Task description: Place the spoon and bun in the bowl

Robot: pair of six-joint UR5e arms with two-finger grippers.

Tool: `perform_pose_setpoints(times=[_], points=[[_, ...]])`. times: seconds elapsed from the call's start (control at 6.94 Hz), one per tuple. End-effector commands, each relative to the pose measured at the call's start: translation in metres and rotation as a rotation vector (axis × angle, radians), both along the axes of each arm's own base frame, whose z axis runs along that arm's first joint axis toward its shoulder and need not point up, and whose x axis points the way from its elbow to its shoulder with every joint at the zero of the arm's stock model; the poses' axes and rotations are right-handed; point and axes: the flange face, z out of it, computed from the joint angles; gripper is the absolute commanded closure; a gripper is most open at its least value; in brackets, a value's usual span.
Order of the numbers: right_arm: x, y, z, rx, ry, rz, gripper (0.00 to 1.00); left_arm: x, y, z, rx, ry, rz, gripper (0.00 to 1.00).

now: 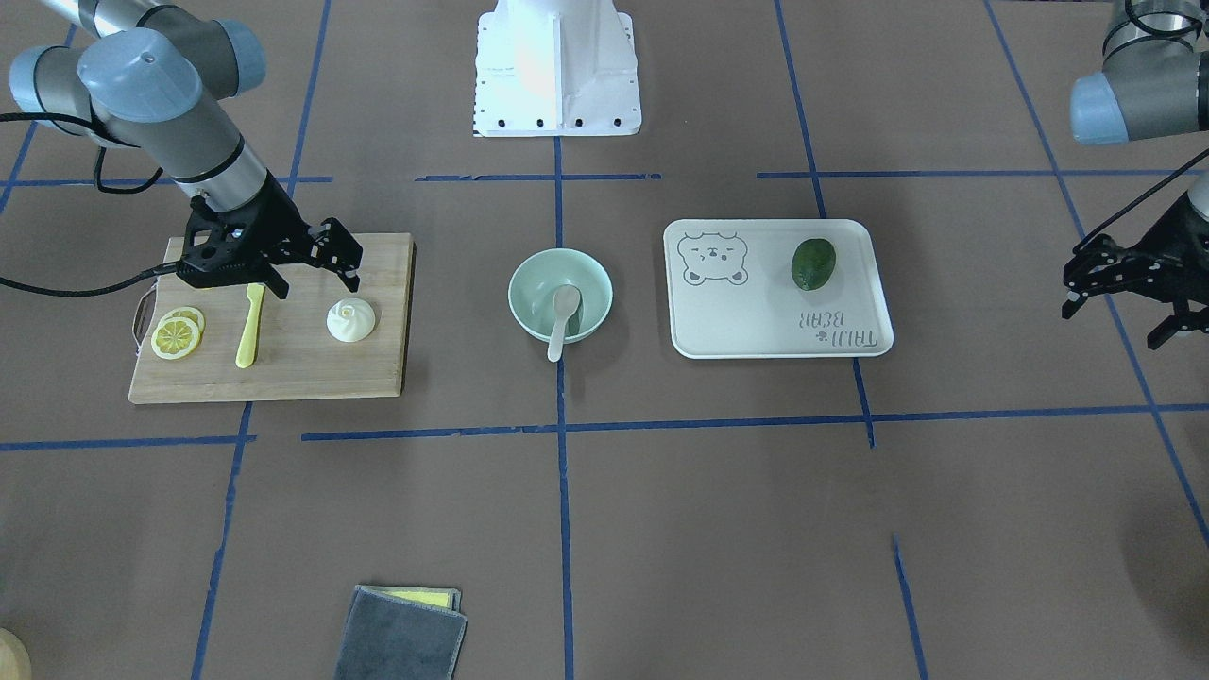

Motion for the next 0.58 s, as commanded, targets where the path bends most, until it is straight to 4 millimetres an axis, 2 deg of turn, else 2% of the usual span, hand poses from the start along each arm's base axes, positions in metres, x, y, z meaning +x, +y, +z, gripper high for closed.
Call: perform_pose_setpoints(times=[0.0,0.14,0.29,0.43], points=[[-0.0565,-0.0021,0.0124,0.013,0.058,-0.001,0.01,-0.0069,0.0025,0.0011,0.008,0.001,0.005,0.01],[-0.0599,-0.0044,0.0132,0.015,0.059,-0.001,0.01,-0.0069,0.0024,0.0018,0.006,0.001,0.004,0.01],[-0.0588,-0.0048,0.0140,0.012,0.063,0.001,0.07,-0.0069,0.0024,0.0018,0.005,0.002,0.003,0.01],[-0.0575,-0.0050,0.0137,0.012,0.063,0.002,0.23,-0.0068,0.0021,0.0040,0.002,0.001,0.003,0.01]])
